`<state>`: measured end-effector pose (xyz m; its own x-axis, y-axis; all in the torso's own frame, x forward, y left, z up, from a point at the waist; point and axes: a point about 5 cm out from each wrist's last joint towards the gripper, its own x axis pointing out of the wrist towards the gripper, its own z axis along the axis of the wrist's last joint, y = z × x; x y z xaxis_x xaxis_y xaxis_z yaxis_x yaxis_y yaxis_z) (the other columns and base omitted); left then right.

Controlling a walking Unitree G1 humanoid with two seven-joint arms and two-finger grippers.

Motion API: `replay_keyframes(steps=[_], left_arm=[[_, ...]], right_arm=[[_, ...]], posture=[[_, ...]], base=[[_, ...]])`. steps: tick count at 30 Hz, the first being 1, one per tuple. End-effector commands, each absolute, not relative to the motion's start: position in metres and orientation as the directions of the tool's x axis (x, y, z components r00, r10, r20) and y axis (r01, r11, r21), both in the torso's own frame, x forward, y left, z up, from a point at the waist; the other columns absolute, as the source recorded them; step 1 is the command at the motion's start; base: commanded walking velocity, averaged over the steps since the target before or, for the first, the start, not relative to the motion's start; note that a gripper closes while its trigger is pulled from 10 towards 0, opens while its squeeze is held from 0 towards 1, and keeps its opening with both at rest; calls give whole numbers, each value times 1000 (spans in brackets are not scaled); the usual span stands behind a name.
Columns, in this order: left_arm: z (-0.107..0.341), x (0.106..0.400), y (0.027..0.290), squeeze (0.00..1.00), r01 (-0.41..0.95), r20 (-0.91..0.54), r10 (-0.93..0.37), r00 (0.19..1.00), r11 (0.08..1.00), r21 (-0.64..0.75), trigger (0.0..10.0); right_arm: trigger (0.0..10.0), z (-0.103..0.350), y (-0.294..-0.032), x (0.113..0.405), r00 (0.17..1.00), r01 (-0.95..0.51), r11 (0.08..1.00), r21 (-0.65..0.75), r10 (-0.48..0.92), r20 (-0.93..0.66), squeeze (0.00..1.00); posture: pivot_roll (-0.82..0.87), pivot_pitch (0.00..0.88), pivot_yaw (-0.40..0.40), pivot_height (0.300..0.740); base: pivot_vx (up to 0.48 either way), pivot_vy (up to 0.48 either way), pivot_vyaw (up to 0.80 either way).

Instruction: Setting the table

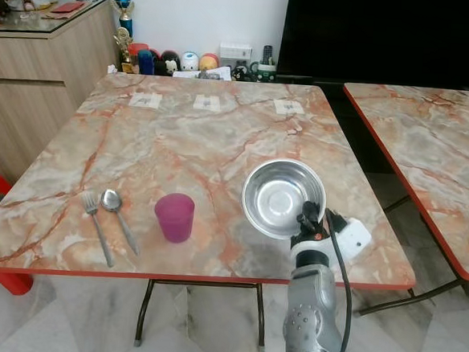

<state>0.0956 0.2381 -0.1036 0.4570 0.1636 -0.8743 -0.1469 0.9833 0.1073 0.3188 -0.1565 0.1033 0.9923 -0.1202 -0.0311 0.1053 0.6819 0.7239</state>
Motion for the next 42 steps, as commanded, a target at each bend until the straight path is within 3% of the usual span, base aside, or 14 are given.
replay_keyframes(steps=[1,12,42], left_arm=[[-104,92,240,0,-122,-883,166,439,985,125,10000],[-104,92,240,0,-111,-884,170,436,985,135,10000],[-104,92,240,0,-108,-884,167,437,985,133,10000]], right_arm=[[10000,111,-150,318,994,75,672,737,-107,-3,0],[10000,116,-147,320,996,51,694,718,-92,18,0],[10000,119,-148,320,994,56,711,701,-102,24,0]], posture=[[35,20,-10,740],[37,18,-15,740],[31,17,-10,740]], base=[[0,0,0],[0,-193,0],[0,-367,0]])
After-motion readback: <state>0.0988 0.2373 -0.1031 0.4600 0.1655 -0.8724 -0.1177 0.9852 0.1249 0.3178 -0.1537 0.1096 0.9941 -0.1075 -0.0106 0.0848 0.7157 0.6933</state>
